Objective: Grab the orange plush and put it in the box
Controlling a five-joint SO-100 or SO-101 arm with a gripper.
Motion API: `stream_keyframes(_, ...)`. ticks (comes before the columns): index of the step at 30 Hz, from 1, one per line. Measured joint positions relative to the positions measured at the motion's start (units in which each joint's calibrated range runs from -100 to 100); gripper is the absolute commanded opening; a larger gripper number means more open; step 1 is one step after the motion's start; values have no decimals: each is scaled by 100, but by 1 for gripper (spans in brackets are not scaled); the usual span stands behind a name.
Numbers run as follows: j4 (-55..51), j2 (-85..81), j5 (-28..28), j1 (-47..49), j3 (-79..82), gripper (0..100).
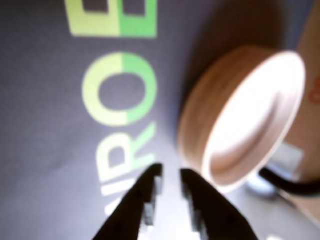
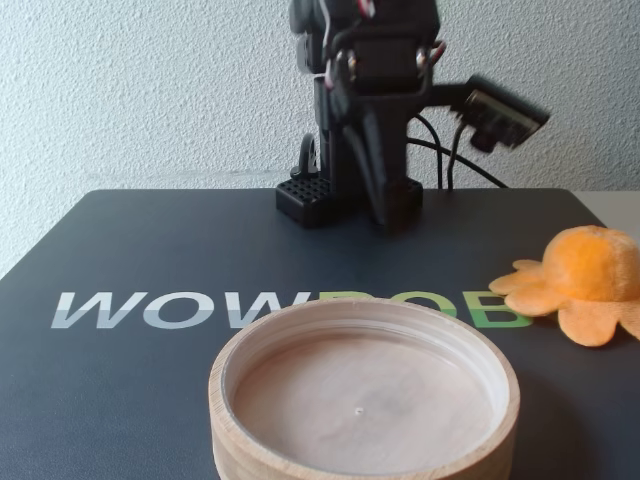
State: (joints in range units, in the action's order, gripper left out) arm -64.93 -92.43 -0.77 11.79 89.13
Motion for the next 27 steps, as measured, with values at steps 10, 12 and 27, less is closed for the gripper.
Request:
stream_keyframes(10, -172, 6431, -1544, 2469, -4490, 5)
stream_keyframes(12, -198, 6942, -1704, 2741, -4903, 9)
stream_keyframes(27, 1702, 7478, -2697, 3604, -3691, 41)
